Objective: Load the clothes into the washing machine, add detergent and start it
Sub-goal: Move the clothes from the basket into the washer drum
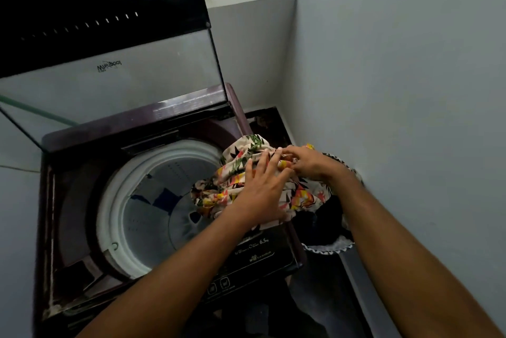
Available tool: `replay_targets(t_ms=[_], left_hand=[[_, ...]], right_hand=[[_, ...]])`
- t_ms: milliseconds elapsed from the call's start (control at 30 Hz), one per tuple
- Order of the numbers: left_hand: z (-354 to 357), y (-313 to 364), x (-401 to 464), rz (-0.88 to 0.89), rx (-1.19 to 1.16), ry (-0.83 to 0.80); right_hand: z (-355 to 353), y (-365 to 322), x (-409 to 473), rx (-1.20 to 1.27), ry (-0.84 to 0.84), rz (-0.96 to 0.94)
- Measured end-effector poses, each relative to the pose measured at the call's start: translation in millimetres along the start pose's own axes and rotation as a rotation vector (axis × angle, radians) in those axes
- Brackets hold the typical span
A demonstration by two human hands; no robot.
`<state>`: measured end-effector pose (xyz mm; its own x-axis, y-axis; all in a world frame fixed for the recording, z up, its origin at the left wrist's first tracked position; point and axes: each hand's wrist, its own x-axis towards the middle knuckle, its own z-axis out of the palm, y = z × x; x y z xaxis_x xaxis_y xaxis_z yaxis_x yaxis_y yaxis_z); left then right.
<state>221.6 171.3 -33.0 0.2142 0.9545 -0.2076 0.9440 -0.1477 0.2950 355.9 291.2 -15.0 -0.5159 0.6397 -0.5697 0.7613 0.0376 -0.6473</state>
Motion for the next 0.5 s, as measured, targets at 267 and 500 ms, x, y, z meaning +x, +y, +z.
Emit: replay_targets(t_ms=[267,500], left_hand=[[-8,-16,7,-0.135,-0.129,0.103],[-27,-23,7,-0.125,-0.244,0.06]], right_hand=[[32,17,11,-0.384,-0.167,0.067],[26,-6,5,-0.376,0.07,0.036]])
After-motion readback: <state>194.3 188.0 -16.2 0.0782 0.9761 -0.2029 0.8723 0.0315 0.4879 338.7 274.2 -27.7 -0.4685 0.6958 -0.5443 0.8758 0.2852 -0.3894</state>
